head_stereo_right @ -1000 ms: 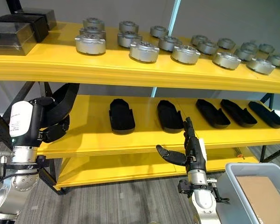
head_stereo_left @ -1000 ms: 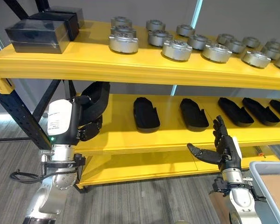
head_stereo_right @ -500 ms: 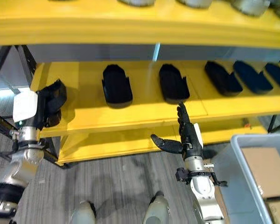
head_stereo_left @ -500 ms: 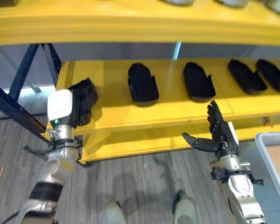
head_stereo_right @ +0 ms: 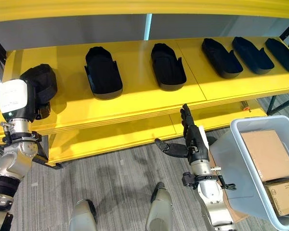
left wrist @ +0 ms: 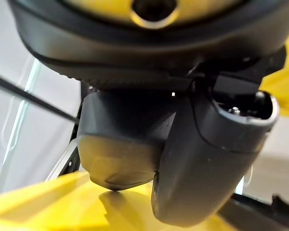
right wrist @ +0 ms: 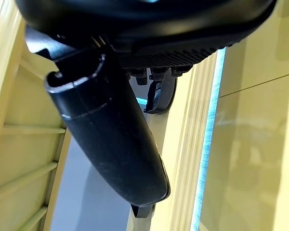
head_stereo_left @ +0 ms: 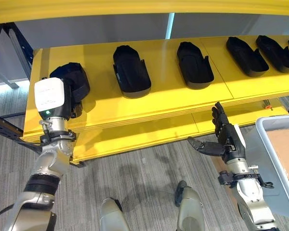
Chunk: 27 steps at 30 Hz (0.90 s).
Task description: Move parts from the plastic box to the shelf.
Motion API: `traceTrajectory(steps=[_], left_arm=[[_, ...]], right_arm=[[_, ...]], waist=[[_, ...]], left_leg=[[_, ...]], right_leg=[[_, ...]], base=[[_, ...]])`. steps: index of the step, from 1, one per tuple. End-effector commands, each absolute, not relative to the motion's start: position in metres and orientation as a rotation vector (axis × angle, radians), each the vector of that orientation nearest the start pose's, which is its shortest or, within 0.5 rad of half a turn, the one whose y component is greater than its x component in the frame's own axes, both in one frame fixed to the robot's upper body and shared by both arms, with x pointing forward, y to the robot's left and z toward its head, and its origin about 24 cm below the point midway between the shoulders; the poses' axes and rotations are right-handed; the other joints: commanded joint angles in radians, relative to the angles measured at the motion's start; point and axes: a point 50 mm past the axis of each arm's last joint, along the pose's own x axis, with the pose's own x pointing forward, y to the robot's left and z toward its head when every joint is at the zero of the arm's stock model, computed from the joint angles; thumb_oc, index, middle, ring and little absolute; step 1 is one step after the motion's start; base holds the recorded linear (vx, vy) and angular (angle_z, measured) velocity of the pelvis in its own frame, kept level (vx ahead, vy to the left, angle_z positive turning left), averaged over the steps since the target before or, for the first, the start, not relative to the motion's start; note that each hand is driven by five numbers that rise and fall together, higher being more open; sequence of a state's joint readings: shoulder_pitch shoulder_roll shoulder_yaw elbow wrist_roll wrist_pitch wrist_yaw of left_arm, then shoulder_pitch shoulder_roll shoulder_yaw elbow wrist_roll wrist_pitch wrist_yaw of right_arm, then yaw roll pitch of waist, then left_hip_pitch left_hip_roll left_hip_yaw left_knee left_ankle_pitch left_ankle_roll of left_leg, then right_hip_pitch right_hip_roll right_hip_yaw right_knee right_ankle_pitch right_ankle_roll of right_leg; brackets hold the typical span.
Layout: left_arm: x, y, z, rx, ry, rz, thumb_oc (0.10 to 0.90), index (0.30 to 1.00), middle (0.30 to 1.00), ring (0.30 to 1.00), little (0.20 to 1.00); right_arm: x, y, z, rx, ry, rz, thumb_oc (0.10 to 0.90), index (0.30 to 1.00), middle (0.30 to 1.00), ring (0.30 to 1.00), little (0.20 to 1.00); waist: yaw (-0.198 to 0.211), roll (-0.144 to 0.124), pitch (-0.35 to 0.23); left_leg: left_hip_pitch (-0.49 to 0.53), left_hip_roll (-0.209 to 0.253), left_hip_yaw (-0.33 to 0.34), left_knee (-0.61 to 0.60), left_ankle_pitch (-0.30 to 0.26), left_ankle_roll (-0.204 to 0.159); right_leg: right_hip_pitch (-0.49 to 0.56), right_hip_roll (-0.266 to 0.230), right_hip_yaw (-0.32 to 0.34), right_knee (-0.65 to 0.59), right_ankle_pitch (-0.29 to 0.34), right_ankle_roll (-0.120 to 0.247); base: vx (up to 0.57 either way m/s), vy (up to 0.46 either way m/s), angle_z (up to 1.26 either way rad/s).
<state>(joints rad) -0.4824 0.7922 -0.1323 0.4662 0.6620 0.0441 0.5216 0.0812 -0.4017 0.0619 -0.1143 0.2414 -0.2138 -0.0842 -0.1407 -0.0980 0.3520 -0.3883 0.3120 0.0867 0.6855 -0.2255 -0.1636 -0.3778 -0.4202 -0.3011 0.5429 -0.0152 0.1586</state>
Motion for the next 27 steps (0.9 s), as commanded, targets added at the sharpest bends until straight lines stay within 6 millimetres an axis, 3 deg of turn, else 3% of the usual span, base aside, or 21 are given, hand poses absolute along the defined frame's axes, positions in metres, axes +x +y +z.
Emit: traceTrajectory(steps=[1, 7, 12, 25, 27], left_arm=[[0.322, 0.31, 0.234, 1.566, -0.54, 0.742, 0.4, 0.3, 0.3, 0.3, 0.3], [0.322, 0.326, 0.231, 1.649, -0.453, 0.745, 0.4, 0.3, 0.3, 0.3, 0.3], [0.322, 0.342, 0.234, 1.888, -0.37, 0.656, 0.4, 0.3, 0.3, 0.3, 0.3], [0.324, 0.349, 0.243, 1.956, -0.342, 0.654, 0.4, 0.3, 0.3, 0.3, 0.3], [0.322, 0.354, 0.24, 1.963, -0.315, 0.657, 0.4, 0.3, 0.3, 0.3, 0.3]], right_arm=[[0.23, -0.211, 0.14, -0.108, -0.556, 0.002, 0.9, 1.0, 1.0, 1.0, 1.0], [0.23, -0.211, 0.141, -0.114, -0.563, 0.012, 0.9, 1.0, 1.0, 1.0, 1.0], [0.23, -0.214, 0.147, -0.114, -0.599, 0.017, 0.9, 1.0, 1.0, 1.0, 1.0], [0.228, -0.215, 0.152, -0.106, -0.628, 0.01, 0.9, 1.0, 1.0, 1.0, 1.0], [0.228, -0.216, 0.153, -0.1, -0.635, 0.005, 0.9, 1.0, 1.0, 1.0, 1.0]], waist=[[0.003, -0.003, -0.079], [0.004, -0.007, -0.072], [-0.001, -0.01, -0.065], [0.0, -0.023, -0.066], [0.0, -0.024, -0.07]], left_leg=[[0.015, -0.023, -0.015, -0.079, 0.039, 0.046], [0.002, -0.018, -0.017, -0.065, 0.035, 0.045], [-0.03, -0.014, -0.026, -0.037, 0.032, 0.045], [-0.064, -0.008, -0.039, -0.003, 0.018, 0.05], [-0.061, -0.003, -0.045, 0.013, -0.01, 0.044]], right_leg=[[0.048, -0.007, 0.027, 0.1, -0.145, 0.016], [0.034, -0.003, 0.034, 0.102, -0.143, 0.016], [0.018, 0.006, 0.039, 0.114, -0.149, 0.012], [0.009, 0.015, 0.038, 0.115, -0.154, 0.013], [0.016, 0.022, 0.048, 0.125, -0.175, 0.022]], base=[[0.0, 0.0, 0.0], [-0.01, 0.002, 0.01], [0.0, 0.012, -0.06], [0.01, 0.004, 0.02], [0.1, 0.014, 0.0]])
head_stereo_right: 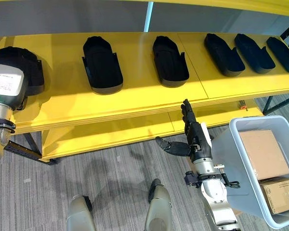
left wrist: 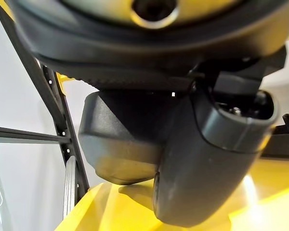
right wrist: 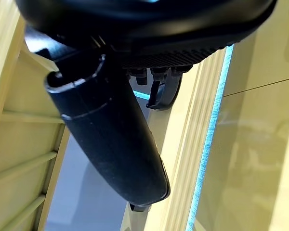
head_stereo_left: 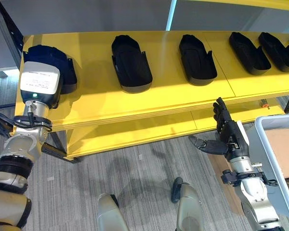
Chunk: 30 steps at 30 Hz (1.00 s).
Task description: Move parts from the plastic box to the shelf.
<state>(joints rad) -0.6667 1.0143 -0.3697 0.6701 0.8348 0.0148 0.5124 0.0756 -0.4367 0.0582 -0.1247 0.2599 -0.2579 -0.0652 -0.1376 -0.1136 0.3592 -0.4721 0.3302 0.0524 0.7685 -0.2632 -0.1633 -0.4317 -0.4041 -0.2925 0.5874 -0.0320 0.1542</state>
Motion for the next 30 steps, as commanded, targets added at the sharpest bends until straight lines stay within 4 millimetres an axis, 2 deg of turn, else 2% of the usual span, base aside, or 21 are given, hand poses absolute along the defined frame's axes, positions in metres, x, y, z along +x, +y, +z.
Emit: traceTrajectory(steps=[1, 4, 5, 6, 30], left_arm=[[0.322, 0.355, 0.239, 1.958, -0.312, 0.661, 0.4, 0.3, 0.3, 0.3, 0.3], [0.321, 0.356, 0.24, 1.953, -0.31, 0.667, 0.4, 0.3, 0.3, 0.3, 0.3], [0.321, 0.356, 0.24, 1.953, -0.312, 0.668, 0.4, 0.3, 0.3, 0.3, 0.3], [0.321, 0.356, 0.241, 1.954, -0.31, 0.669, 0.4, 0.3, 0.3, 0.3, 0.3], [0.32, 0.371, 0.249, 1.996, -0.238, 0.698, 0.4, 0.3, 0.3, 0.3, 0.3]], right_arm=[[0.228, -0.216, 0.153, -0.1, -0.638, 0.002, 0.9, 1.0, 1.0, 1.0, 1.0], [0.228, -0.217, 0.152, -0.103, -0.634, -0.004, 0.9, 1.0, 1.0, 1.0, 1.0], [0.227, -0.217, 0.153, -0.103, -0.636, -0.005, 0.9, 1.0, 1.0, 1.0, 1.0], [0.227, -0.217, 0.153, -0.104, -0.637, -0.005, 0.9, 1.0, 1.0, 1.0, 1.0], [0.222, -0.224, 0.161, -0.125, -0.68, -0.051, 0.9, 1.0, 1.0, 1.0, 1.0]], waist=[[-0.003, -0.01, -0.078], [-0.003, -0.011, -0.078], [-0.002, -0.012, -0.075], [-0.002, -0.01, -0.078], [-0.019, 0.002, -0.095]], left_leg=[[0.021, -0.021, -0.011, -0.065, 0.024, 0.045], [0.012, -0.02, -0.015, -0.051, 0.018, 0.046], [0.001, -0.022, -0.011, -0.052, 0.039, 0.054], [0.008, -0.019, -0.017, -0.045, 0.014, 0.046], [-0.063, -0.015, -0.017, 0.029, -0.018, 0.057]], right_leg=[[0.069, 0.008, 0.041, 0.082, -0.16, 0.026], [0.065, 0.008, 0.043, 0.088, -0.164, 0.026], [0.058, 0.005, 0.037, 0.082, -0.147, 0.015], [0.065, 0.009, 0.043, 0.09, -0.168, 0.026], [0.008, 0.015, 0.076, 0.113, -0.168, 0.028]], base=[[0.1, 0.004, -0.03], [-0.01, 0.018, -0.06], [0.02, 0.01, -0.05], [0.0, 0.0, 0.0], [0.01, 0.013, -0.01]])
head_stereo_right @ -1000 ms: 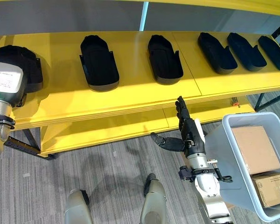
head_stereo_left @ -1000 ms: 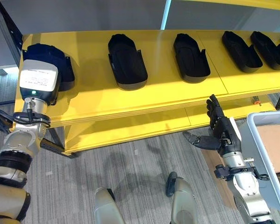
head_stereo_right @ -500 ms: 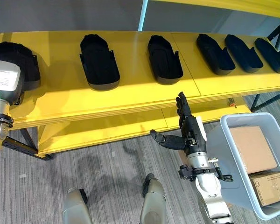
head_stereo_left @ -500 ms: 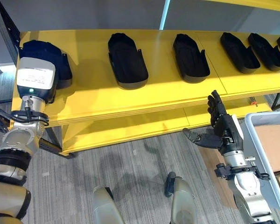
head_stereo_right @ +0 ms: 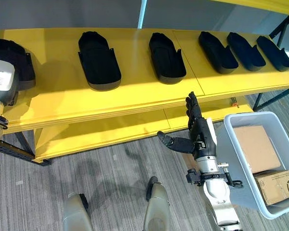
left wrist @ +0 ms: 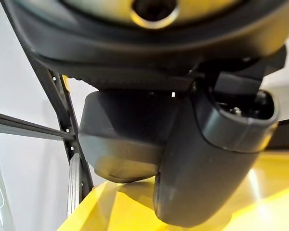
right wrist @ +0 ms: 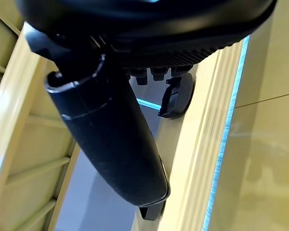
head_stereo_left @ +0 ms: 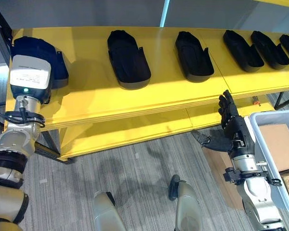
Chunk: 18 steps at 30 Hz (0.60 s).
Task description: Move parts from the plastic box to the shelf.
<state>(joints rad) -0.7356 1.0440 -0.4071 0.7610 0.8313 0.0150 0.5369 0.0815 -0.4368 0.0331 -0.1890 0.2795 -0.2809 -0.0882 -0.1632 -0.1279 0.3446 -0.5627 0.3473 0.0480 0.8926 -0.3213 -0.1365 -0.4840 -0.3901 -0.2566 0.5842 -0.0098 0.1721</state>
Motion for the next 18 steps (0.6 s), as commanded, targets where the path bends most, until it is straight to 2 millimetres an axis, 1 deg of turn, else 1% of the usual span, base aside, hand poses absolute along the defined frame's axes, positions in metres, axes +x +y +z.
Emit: traceTrajectory(steps=[1, 2, 3, 5, 9, 13, 15, 18], left_arm=[[0.319, 0.372, 0.249, 1.993, -0.24, 0.701, 0.4, 0.3, 0.3, 0.3, 0.3], [0.319, 0.372, 0.249, 1.992, -0.241, 0.701, 0.4, 0.3, 0.3, 0.3, 0.3], [0.319, 0.372, 0.249, 1.993, -0.24, 0.699, 0.9, 1.0, 1.0, 1.0, 1.0], [0.319, 0.372, 0.249, 1.994, -0.243, 0.697, 0.9, 1.0, 1.0, 1.0, 1.0], [0.319, 0.371, 0.245, 2.012, -0.22, 0.639, 0.9, 1.0, 1.0, 1.0, 1.0], [0.318, 0.367, 0.251, 2.02, -0.244, 0.593, 0.9, 1.0, 1.0, 1.0, 1.0], [0.317, 0.364, 0.253, 2.056, -0.257, 0.557, 0.9, 1.0, 1.0, 1.0, 1.0], [0.314, 0.362, 0.253, 2.063, -0.26, 0.513, 0.9, 1.0, 1.0, 1.0, 1.0]], right_arm=[[0.222, -0.224, 0.161, -0.128, -0.682, -0.052, 0.9, 1.0, 1.0, 1.0, 1.0], [0.222, -0.224, 0.161, -0.129, -0.682, -0.052, 0.9, 1.0, 1.0, 1.0, 1.0], [0.221, -0.225, 0.162, -0.134, -0.685, -0.056, 0.9, 1.0, 1.0, 1.0, 1.0], [0.22, -0.226, 0.162, -0.135, -0.685, -0.057, 0.9, 1.0, 1.0, 1.0, 1.0], [0.22, -0.227, 0.162, -0.142, -0.679, -0.051, 0.9, 1.0, 1.0, 1.0, 1.0], [0.22, -0.23, 0.16, -0.146, -0.663, -0.065, 0.9, 1.0, 1.0, 1.0, 1.0], [0.22, -0.232, 0.16, -0.157, -0.661, -0.07, 0.9, 1.0, 1.0, 1.0, 1.0], [0.22, -0.234, 0.16, -0.157, -0.657, -0.075, 0.9, 1.0, 1.0, 1.0, 1.0]], waist=[[0.007, 0.017, -0.081], [0.006, 0.018, -0.081], [0.006, 0.02, -0.082], [0.006, 0.02, -0.084], [0.009, 0.026, -0.087], [0.013, 0.034, -0.087], [0.016, 0.038, -0.086], [0.022, 0.042, -0.084]], left_leg=[[0.026, -0.031, -0.012, -0.093, 0.04, 0.03], [0.024, -0.032, -0.012, -0.092, 0.04, 0.03], [0.018, -0.031, -0.012, -0.086, 0.038, 0.032], [0.017, -0.031, -0.013, -0.083, 0.036, 0.032], [0.014, -0.033, -0.013, -0.084, 0.037, 0.03], [0.017, -0.036, -0.013, -0.093, 0.041, 0.026], [0.017, -0.037, -0.014, -0.096, 0.043, 0.024], [0.015, -0.04, -0.018, -0.096, 0.044, 0.025]], right_leg=[[0.058, 0.001, 0.04, 0.12, -0.191, 0.011], [0.057, 0.0, 0.04, 0.121, -0.191, 0.011], [0.051, -0.002, 0.041, 0.127, -0.192, 0.011], [0.051, -0.003, 0.042, 0.128, -0.194, 0.011], [0.05, -0.005, 0.043, 0.132, -0.198, 0.011], [0.054, -0.007, 0.042, 0.128, -0.196, 0.011], [0.053, -0.007, 0.042, 0.128, -0.195, 0.011], [0.052, -0.009, 0.042, 0.133, -0.196, 0.01]], base=[[0.0, 0.032, -0.02], [0.0, 0.0, 0.0], [0.0, 0.0, 0.0], [0.0, 0.0, 0.0], [0.0, 0.0, 0.0], [0.0, 0.0, 0.0], [0.0, 0.0, 0.0], [0.0, 0.0, 0.0]])
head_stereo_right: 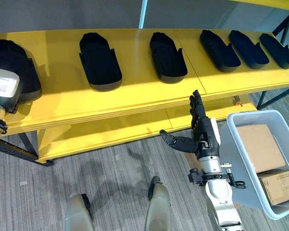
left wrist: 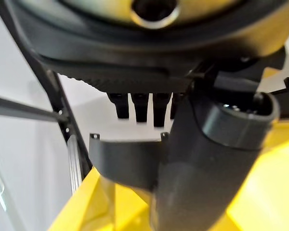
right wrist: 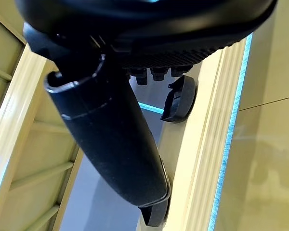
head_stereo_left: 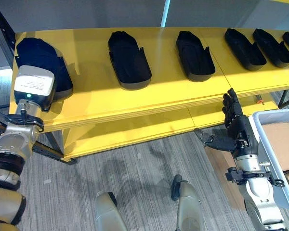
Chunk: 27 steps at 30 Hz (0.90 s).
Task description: Move parts from the plastic box to the shelf.
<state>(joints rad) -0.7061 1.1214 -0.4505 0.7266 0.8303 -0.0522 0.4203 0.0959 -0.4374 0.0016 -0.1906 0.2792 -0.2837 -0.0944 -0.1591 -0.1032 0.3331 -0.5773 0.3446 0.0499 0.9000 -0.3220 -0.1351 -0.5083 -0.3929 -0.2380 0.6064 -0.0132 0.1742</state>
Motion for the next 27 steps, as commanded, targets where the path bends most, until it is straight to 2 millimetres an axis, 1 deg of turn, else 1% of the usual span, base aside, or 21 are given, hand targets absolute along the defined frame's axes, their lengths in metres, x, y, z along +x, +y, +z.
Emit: traceTrajectory(steps=[1, 3, 6, 7, 10, 11, 12, 15, 25, 27], left_arm=[[0.314, 0.361, 0.251, 2.049, -0.264, 0.497, 0.9, 1.0, 1.0, 1.0, 1.0], [0.312, 0.357, 0.251, 2.052, -0.289, 0.448, 0.9, 1.0, 1.0, 1.0, 1.0], [0.309, 0.357, 0.25, 2.043, -0.281, 0.416, 0.9, 1.0, 1.0, 1.0, 1.0], [0.308, 0.357, 0.252, 2.052, -0.285, 0.412, 0.9, 1.0, 1.0, 1.0, 1.0], [0.307, 0.355, 0.256, 2.062, -0.292, 0.397, 0.9, 1.0, 1.0, 1.0, 1.0], [0.305, 0.356, 0.257, 2.087, -0.283, 0.379, 0.9, 1.0, 1.0, 1.0, 1.0], [0.305, 0.356, 0.258, 2.087, -0.285, 0.38, 0.9, 1.0, 1.0, 1.0, 1.0], [0.3, 0.354, 0.264, 2.125, -0.303, 0.36, 0.9, 1.0, 1.0, 1.0, 1.0], [0.284, 0.354, 0.275, 2.132, -0.35, 0.386, 0.9, 1.0, 1.0, 1.0, 1.0], [0.28, 0.353, 0.279, 2.095, -0.379, 0.421, 0.9, 1.0, 1.0, 1.0, 1.0]], right_arm=[[0.22, -0.234, 0.16, -0.155, -0.657, -0.073, 0.9, 1.0, 1.0, 1.0, 1.0], [0.22, -0.235, 0.16, -0.158, -0.657, -0.08, 0.9, 1.0, 1.0, 1.0, 1.0], [0.22, -0.235, 0.16, -0.152, -0.656, -0.076, 0.9, 1.0, 1.0, 1.0, 1.0], [0.22, -0.236, 0.16, -0.154, -0.653, -0.076, 0.9, 1.0, 1.0, 1.0, 1.0], [0.22, -0.236, 0.16, -0.154, -0.652, -0.078, 0.9, 1.0, 1.0, 1.0, 1.0], [0.22, -0.238, 0.159, -0.155, -0.646, -0.08, 0.9, 1.0, 1.0, 1.0, 1.0], [0.22, -0.238, 0.159, -0.154, -0.647, -0.081, 0.9, 1.0, 1.0, 1.0, 1.0], [0.219, -0.24, 0.158, -0.158, -0.639, -0.094, 0.9, 1.0, 1.0, 1.0, 1.0], [0.215, -0.248, 0.156, -0.178, -0.628, -0.139, 0.9, 1.0, 1.0, 1.0, 1.0], [0.213, -0.251, 0.155, -0.183, -0.621, -0.158, 0.9, 1.0, 1.0, 1.0, 1.0]], waist=[[0.019, 0.019, -0.072], [0.025, 0.022, -0.071], [0.029, 0.026, -0.07], [0.029, 0.027, -0.067], [0.031, 0.029, -0.066], [0.034, 0.033, -0.068], [0.034, 0.031, -0.064], [0.043, 0.037, -0.063], [0.059, 0.05, -0.058], [0.068, 0.053, -0.056]], left_leg=[[0.032, -0.039, -0.02, -0.105, 0.046, 0.023], [0.033, -0.04, -0.021, -0.107, 0.046, 0.023], [0.036, -0.043, -0.022, -0.11, 0.048, 0.022], [0.025, -0.047, -0.019, -0.115, 0.073, 0.029], [0.028, -0.049, -0.02, -0.121, 0.076, 0.028], [0.041, -0.048, -0.023, -0.122, 0.057, 0.02], [0.031, -0.05, -0.019, -0.125, 0.078, 0.027], [0.035, -0.053, -0.022, -0.132, 0.082, 0.027], [0.046, -0.061, -0.022, -0.143, 0.086, 0.025], [0.049, -0.064, -0.022, -0.146, 0.088, 0.026]], right_leg=[[0.078, -0.007, 0.023, 0.111, -0.193, 0.007], [0.079, -0.008, 0.02, 0.112, -0.195, 0.007], [0.084, -0.011, 0.019, 0.112, -0.196, 0.008], [0.077, -0.015, 0.013, 0.106, -0.178, -0.003], [0.081, -0.016, 0.01, 0.104, -0.177, -0.002], [0.09, -0.015, 0.013, 0.11, -0.193, 0.009], [0.083, -0.018, 0.008, 0.103, -0.175, -0.001], [0.085, -0.022, 0.008, 0.104, -0.175, 0.001], [0.094, -0.028, 0.005, 0.108, -0.179, 0.002], [0.097, -0.03, 0.006, 0.109, -0.181, 0.001]], base=[[0.0, 0.001, 0.03], [0.0, 0.0, 0.0], [-0.02, 0.0, 0.05], [-0.07, 0.001, 0.09], [0.0, -0.004, 0.06], [0.0, 0.0, 0.0], [-0.01, -0.009, 0.06], [-0.03, -0.003, 0.04], [0.0, -0.001, 0.04], [0.0, -0.001, 0.02]])
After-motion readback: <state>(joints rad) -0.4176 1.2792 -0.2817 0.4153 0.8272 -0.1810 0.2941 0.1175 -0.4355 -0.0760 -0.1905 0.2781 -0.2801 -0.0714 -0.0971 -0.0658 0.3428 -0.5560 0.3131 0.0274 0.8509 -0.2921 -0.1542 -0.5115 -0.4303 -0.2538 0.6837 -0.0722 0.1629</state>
